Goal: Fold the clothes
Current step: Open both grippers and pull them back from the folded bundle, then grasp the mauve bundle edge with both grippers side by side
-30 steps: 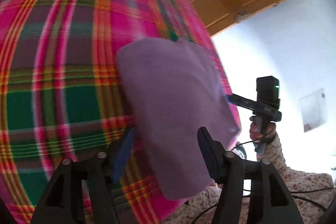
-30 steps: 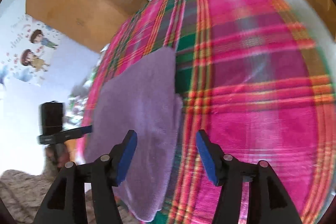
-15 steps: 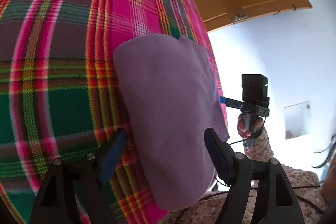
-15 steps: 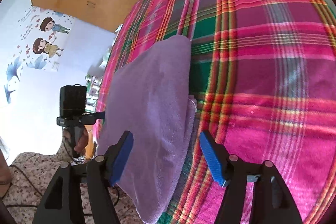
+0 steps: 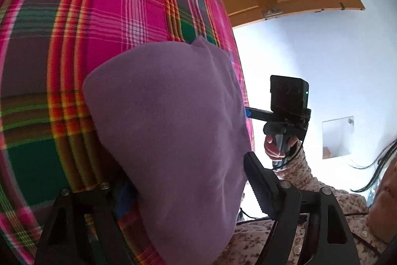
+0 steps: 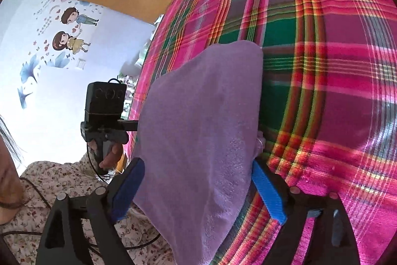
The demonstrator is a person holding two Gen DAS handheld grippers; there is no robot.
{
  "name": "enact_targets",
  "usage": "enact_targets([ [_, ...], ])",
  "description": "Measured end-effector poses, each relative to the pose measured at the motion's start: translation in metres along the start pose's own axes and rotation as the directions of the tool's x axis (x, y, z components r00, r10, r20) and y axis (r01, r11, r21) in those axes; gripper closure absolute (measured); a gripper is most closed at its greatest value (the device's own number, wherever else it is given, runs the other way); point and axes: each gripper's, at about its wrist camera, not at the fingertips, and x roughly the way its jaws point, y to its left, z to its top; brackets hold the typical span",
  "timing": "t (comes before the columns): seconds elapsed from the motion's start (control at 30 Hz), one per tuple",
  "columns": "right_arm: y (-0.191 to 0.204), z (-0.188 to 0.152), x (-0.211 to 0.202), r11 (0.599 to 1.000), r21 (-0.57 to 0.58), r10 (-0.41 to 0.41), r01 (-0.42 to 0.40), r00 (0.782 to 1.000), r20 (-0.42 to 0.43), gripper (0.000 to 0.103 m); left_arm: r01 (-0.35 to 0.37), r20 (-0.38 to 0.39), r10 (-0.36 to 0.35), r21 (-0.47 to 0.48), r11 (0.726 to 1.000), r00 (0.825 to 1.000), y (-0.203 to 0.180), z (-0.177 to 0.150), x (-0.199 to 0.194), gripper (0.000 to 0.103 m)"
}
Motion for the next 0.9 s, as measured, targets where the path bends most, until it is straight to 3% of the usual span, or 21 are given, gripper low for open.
enact_targets([
  [0.23, 0.002, 0.002, 0.006, 0.999, -0.016, -0.04, 0.04, 0.999, 0.011, 0.02, -0.007, 0.003, 0.007, -0.009, 1.0, 1.0, 0.0, -0.007, -0.002, 0.024],
  [0.3, 0.003, 0.002, 0.005, 0.998, -0.022, -0.064, 0.064, 0.998, 0.012, 0.025, -0.01, 0.004, 0.01, -0.015, 1.0, 1.0, 0.0, -0.009, -0.004, 0.025],
  [0.37, -0.001, -0.002, -0.001, 0.997, -0.016, -0.082, 0.082, 0.996, 0.018, 0.038, -0.016, 0.005, 0.016, -0.023, 1.0, 1.0, 0.002, -0.012, -0.007, 0.027],
  [0.47, -0.007, -0.007, -0.007, 0.994, -0.003, -0.105, 0.106, 0.994, 0.041, 0.053, -0.041, 0.015, 0.042, -0.045, 0.998, 0.999, 0.008, -0.016, -0.016, 0.041],
  [0.53, -0.008, -0.008, -0.008, 0.994, -0.011, -0.109, 0.11, 0.993, 0.051, 0.055, -0.061, 0.023, 0.063, -0.063, 0.996, 0.998, 0.008, -0.019, -0.017, 0.052],
  [0.6, -0.007, -0.008, -0.008, 0.992, -0.022, -0.12, 0.122, 0.991, 0.059, 0.057, -0.062, 0.034, 0.064, -0.073, 0.995, 0.997, 0.009, -0.022, -0.018, 0.053],
  [0.63, -0.006, -0.008, -0.008, 0.992, -0.024, -0.126, 0.128, 0.99, 0.063, 0.067, -0.063, 0.038, 0.066, -0.076, 0.995, 0.997, 0.01, -0.023, -0.019, 0.057],
  [0.67, -0.007, -0.007, -0.008, 0.991, -0.019, -0.13, 0.131, 0.989, 0.067, 0.07, -0.062, 0.042, 0.065, -0.081, 0.995, 0.997, 0.01, -0.024, -0.019, 0.059],
  [0.9, -0.006, -0.004, -0.006, 0.989, -0.014, -0.145, 0.147, 0.986, 0.082, 0.075, -0.046, 0.067, 0.053, -0.098, 0.994, 0.996, 0.014, -0.03, -0.023, 0.066],
])
